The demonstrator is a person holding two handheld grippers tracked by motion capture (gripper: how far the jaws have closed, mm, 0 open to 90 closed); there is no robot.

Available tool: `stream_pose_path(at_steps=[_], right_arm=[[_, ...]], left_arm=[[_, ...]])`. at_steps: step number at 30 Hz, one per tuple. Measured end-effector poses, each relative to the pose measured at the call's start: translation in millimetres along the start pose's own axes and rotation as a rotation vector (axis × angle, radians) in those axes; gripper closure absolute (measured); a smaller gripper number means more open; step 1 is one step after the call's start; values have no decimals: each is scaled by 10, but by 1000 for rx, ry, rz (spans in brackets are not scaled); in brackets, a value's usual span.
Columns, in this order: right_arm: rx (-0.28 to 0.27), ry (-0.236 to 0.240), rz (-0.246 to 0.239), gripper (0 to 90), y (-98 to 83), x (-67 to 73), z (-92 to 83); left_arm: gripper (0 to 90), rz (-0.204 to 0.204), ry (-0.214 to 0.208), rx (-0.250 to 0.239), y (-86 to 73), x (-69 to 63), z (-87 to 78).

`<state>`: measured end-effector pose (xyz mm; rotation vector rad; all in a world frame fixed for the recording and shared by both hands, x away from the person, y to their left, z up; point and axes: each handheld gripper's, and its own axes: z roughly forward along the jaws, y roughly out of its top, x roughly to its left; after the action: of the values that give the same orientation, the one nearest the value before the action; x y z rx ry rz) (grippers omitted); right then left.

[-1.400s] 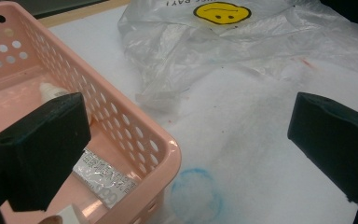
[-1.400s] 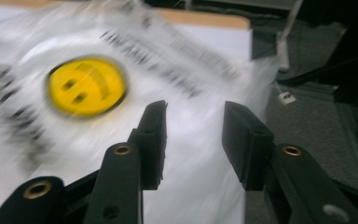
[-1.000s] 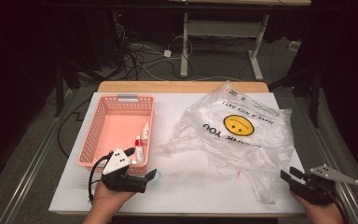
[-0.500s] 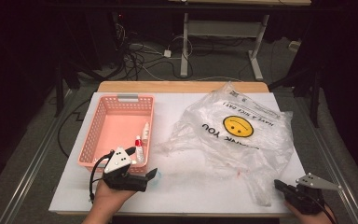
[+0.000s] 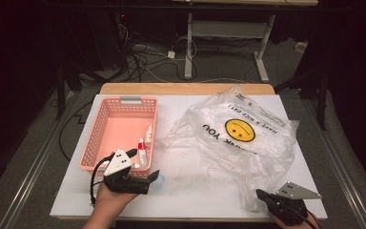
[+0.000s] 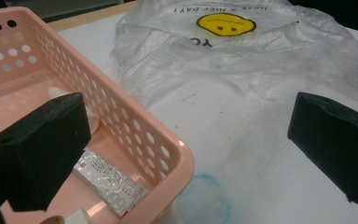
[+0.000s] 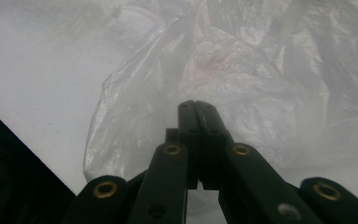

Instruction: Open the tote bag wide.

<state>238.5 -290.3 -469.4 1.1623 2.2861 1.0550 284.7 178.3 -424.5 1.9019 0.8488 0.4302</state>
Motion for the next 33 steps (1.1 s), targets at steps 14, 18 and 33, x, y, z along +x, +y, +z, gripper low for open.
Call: stream_pose_path(at_steps=[14, 18, 33], right_arm=[[-152, 8, 51, 688, 113, -126, -197], [-173, 9, 22, 507, 277, -149, -124], [-225, 25, 10, 43, 713, -288, 200]], left_arm=[[0, -33, 3, -16, -27, 46, -8], [0, -40, 5, -23, -30, 52, -11], [0, -44, 14, -24, -67, 66, -55]])
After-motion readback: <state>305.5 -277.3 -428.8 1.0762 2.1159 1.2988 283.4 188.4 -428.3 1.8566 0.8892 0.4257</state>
